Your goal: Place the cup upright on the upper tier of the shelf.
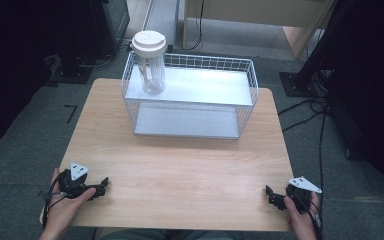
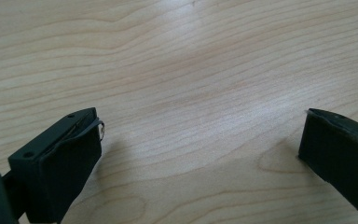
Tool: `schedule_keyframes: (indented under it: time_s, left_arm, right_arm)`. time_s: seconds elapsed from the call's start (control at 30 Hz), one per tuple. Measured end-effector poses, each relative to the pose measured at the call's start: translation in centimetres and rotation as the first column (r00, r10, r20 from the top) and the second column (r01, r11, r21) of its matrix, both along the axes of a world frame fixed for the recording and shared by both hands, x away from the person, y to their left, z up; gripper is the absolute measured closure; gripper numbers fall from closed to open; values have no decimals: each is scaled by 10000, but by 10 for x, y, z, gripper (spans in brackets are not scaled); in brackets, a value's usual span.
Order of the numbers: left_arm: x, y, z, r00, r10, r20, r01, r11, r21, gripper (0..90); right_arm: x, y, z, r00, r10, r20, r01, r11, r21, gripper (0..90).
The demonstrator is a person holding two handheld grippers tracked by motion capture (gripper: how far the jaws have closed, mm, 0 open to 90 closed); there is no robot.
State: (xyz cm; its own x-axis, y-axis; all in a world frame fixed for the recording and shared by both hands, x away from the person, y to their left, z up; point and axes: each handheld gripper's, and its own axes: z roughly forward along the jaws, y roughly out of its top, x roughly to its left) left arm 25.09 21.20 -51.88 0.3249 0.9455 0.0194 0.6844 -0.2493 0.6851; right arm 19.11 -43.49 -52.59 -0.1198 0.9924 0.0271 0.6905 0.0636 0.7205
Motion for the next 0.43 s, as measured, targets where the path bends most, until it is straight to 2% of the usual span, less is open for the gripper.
schedule_keyframes:
  time_s: [0.3,0.43]
  left_arm:
    - [7,-3,0,9999,-120,-43,120,9999,-50,0]
    - [7,-3,0,9999,-120,-42,120,9999,-67,0]
  right_arm:
    - [0,0,0,10000,-2,-5,2,10000,-24,65]
    - [0,1,0,9997,234,21,-234,9997,9,63]
